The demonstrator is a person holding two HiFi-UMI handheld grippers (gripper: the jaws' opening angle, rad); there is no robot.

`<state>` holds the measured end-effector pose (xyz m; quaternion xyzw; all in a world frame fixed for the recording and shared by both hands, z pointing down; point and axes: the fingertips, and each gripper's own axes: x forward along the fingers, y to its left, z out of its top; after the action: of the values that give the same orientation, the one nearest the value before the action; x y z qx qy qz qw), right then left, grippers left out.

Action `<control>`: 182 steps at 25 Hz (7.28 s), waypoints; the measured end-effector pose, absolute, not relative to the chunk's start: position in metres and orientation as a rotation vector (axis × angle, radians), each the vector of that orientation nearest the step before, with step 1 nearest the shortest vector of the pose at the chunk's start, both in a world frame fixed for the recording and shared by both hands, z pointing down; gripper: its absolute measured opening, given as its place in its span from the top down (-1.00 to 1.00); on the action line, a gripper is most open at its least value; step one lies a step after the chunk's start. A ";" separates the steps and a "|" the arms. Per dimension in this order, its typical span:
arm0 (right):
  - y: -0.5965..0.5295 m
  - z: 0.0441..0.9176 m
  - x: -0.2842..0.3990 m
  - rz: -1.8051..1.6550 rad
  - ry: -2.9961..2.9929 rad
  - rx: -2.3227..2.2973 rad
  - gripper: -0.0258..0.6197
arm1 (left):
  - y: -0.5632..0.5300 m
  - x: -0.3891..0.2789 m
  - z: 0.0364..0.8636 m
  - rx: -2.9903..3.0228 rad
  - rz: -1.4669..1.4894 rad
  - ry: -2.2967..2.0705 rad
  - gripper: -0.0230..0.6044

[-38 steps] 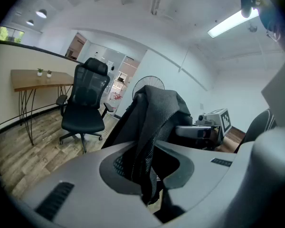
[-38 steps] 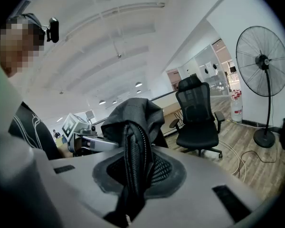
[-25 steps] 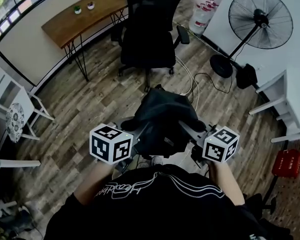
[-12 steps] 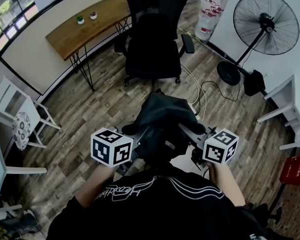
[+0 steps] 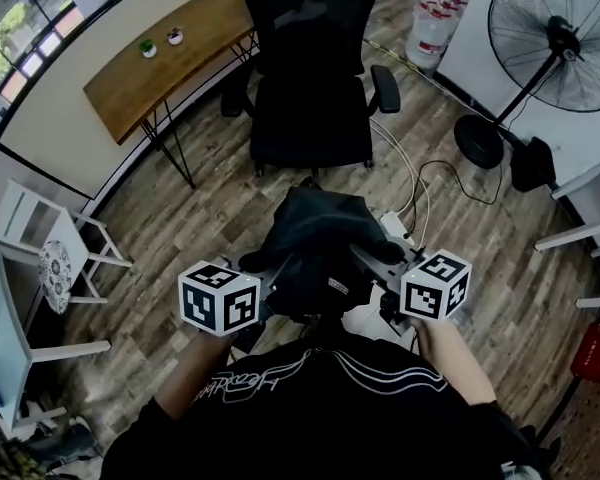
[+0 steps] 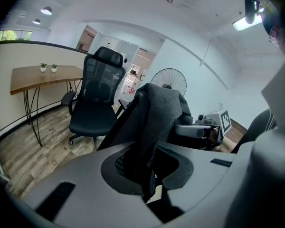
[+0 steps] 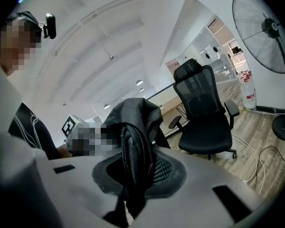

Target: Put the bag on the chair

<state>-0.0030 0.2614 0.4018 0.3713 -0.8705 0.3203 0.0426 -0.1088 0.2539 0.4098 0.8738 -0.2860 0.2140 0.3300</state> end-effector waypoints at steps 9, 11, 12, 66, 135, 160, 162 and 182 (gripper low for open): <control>0.182 0.406 0.056 0.958 -2.682 1.112 0.77 | 0.176 -0.049 0.416 2.274 0.603 -0.749 0.74; 0.168 0.403 0.065 0.935 -2.690 1.122 0.77 | 0.162 -0.040 0.413 2.287 0.602 -0.750 0.74; 0.163 0.401 0.070 0.928 -2.692 1.131 0.77 | 0.156 -0.036 0.412 2.294 0.603 -0.750 0.74; -0.360 0.493 0.125 1.092 -2.472 1.248 0.75 | -0.377 0.018 0.505 2.275 0.690 -0.771 0.73; -0.418 0.515 0.125 0.820 -2.499 1.058 -0.03 | -0.416 -0.035 0.561 2.138 0.538 -0.951 0.22; -0.257 0.359 0.048 0.755 -2.846 0.951 0.94 | -0.263 -0.029 0.361 2.467 0.198 -0.777 0.79; -0.251 0.358 0.044 0.779 -2.860 0.938 0.94 | -0.257 -0.029 0.361 2.475 0.208 -0.773 0.79; -0.235 0.366 0.021 0.809 -2.863 0.897 0.94 | -0.241 -0.050 0.366 2.482 0.233 -0.804 0.79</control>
<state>0.0210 -0.2349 0.3665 0.2887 -0.9212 0.2603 0.0171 -0.0495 -0.2411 0.3659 0.9155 -0.2965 0.0858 0.2581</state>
